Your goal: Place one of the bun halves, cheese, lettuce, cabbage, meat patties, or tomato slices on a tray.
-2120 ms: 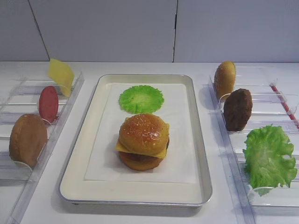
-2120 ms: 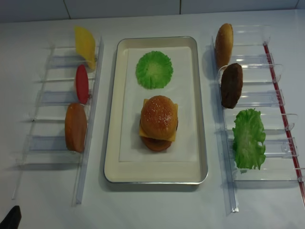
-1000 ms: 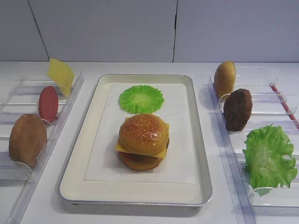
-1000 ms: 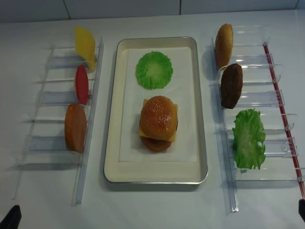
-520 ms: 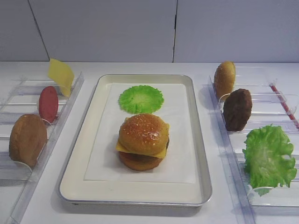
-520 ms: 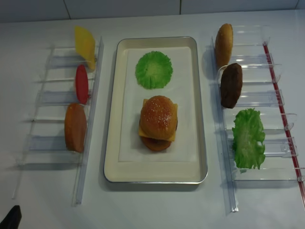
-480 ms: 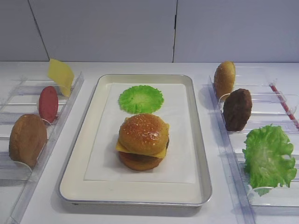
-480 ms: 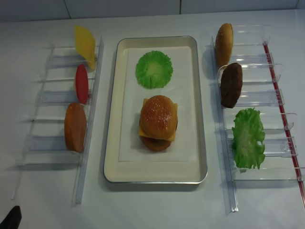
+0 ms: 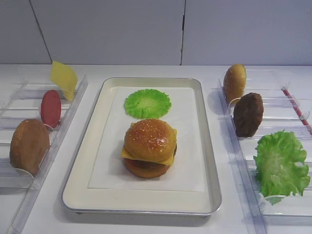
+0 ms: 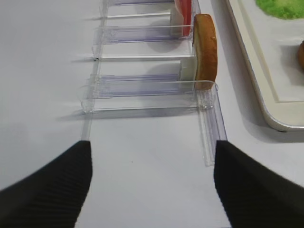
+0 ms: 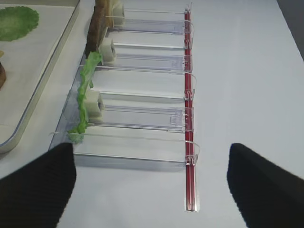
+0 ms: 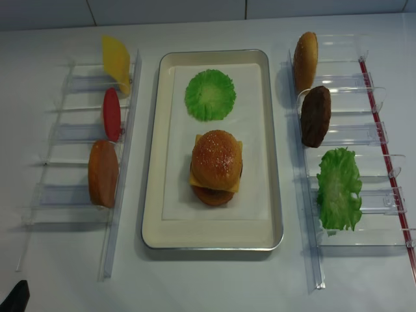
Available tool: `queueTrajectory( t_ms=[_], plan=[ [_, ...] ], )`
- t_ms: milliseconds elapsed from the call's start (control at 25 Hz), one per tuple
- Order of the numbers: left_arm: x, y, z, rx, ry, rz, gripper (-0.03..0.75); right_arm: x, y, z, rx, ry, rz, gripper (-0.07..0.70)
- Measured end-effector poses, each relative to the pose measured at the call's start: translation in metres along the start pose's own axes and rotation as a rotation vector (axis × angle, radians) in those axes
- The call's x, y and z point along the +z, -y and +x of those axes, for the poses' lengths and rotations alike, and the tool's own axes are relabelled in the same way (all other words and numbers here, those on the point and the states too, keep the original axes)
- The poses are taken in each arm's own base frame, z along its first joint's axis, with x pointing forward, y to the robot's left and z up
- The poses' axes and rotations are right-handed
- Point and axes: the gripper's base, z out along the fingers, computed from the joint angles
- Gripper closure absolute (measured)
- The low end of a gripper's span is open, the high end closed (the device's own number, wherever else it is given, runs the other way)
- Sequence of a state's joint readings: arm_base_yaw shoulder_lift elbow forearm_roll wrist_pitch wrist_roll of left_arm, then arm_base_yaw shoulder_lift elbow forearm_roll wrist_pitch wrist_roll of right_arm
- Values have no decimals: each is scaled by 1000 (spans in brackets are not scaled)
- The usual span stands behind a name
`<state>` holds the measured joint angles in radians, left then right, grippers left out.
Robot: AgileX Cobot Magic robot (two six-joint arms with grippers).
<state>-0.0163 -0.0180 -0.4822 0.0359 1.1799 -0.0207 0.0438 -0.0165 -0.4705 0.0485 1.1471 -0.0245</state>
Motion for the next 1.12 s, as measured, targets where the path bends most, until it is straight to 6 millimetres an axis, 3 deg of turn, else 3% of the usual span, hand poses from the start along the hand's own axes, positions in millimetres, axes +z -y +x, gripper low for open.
queueTrajectory(
  t_ms=[1120],
  plan=[
    [0,0,0,0,0,0,183,0,0,0,5,0,6,62]
  ],
)
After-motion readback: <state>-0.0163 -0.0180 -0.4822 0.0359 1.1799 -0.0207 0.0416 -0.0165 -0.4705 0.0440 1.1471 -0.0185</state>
